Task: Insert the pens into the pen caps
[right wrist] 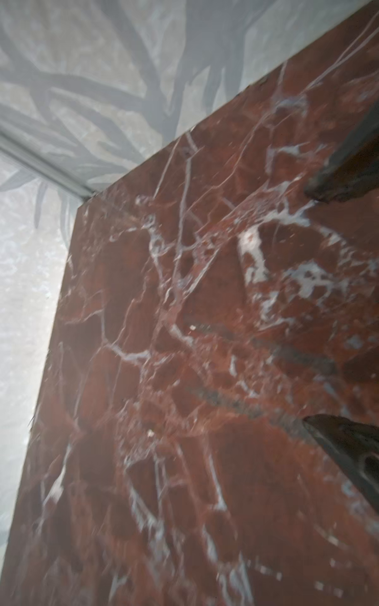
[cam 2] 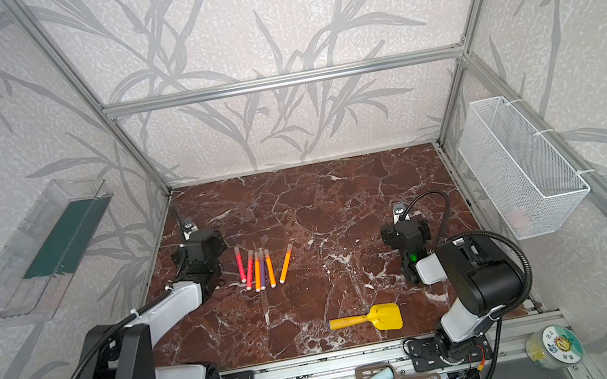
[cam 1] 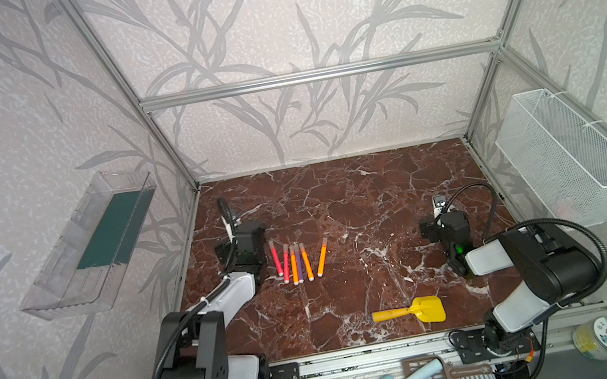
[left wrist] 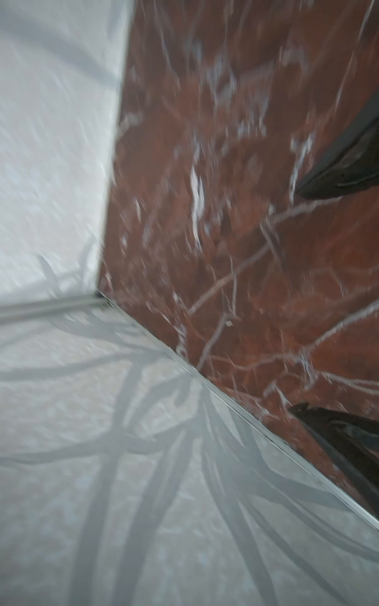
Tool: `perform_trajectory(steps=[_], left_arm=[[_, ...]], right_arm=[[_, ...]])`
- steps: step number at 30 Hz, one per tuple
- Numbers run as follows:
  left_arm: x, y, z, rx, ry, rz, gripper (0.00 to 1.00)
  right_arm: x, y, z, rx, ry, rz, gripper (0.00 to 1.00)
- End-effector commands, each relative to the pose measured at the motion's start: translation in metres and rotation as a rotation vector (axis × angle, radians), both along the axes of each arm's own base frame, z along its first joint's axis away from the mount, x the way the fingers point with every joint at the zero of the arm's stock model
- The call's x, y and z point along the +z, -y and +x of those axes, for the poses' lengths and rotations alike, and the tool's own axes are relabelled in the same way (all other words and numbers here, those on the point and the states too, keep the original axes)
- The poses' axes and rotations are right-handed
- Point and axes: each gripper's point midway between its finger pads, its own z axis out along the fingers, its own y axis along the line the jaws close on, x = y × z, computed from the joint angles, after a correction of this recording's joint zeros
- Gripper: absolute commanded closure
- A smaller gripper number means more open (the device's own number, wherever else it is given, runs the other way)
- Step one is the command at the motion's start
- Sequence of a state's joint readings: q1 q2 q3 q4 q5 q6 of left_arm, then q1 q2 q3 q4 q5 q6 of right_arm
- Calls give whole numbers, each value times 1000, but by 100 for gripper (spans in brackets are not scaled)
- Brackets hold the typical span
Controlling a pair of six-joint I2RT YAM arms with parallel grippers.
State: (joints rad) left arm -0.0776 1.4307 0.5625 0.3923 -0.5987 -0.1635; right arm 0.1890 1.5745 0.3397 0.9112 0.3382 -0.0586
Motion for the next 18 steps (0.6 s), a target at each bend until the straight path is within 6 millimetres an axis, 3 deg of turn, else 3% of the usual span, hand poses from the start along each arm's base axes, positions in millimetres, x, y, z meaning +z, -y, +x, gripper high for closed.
perform_trajectory(steps=[1, 4, 7, 10, 18], left_arm=[[-7, -1, 16, -62, 33, -34, 1], [-10, 4, 27, -140, 84, -31, 1], [-16, 22, 19, -262, 110, -84, 1], [-18, 22, 18, -312, 208, -85, 1], [-21, 23, 16, -316, 177, -103, 1]], right_arm=[[23, -5, 14, 31, 77, 25, 1], [23, -5, 14, 34, 89, 20, 1], [23, -5, 13, 32, 77, 23, 1], [22, -6, 13, 32, 69, 23, 1], [22, -5, 15, 36, 62, 28, 1]])
